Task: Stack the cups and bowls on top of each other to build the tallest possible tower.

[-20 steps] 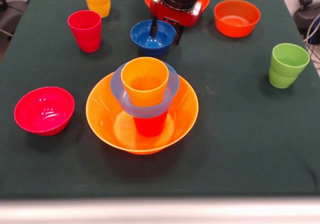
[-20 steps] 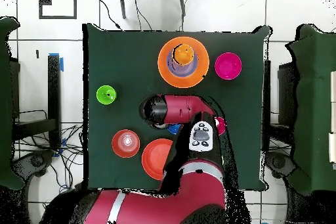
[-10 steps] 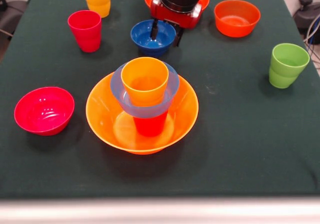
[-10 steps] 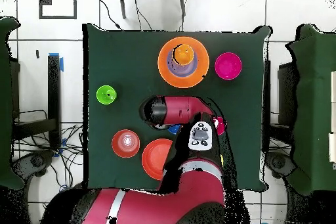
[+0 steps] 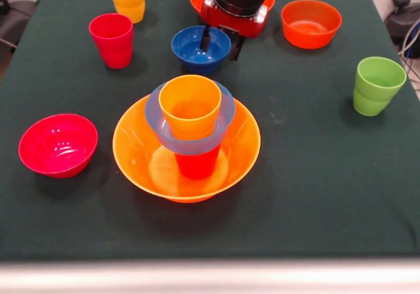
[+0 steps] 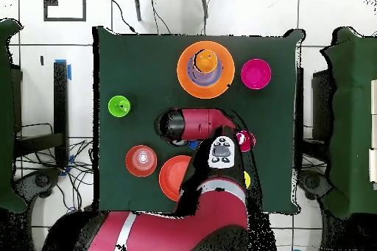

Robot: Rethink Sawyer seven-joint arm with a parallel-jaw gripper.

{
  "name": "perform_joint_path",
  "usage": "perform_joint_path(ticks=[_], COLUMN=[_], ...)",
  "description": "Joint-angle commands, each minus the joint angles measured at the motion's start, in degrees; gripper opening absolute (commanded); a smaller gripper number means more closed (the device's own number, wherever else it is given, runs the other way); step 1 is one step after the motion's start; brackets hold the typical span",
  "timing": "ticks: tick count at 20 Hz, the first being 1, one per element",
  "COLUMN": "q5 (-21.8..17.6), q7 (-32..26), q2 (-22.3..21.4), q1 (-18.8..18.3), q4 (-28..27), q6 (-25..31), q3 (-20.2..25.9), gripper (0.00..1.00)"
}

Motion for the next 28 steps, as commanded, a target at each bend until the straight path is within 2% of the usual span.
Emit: perform_joint_path(ticks=[1,24,25,28], q5=[-0.5,-0.8,-0.5,-0.7], q7=[5.9,6.5,6.5,6.4], q2=[2.3,6.1,6.1,6.2], q1=[1.6,1.8,1.9,1.9], q4=[1.0,-1.0,-0.6,-0.7], q6=[-3.7,-6.2,-6.2,-6.5], q3=[3.3,1.9,2.0,1.9], gripper=[1.0,1.0,0.0,0.0])
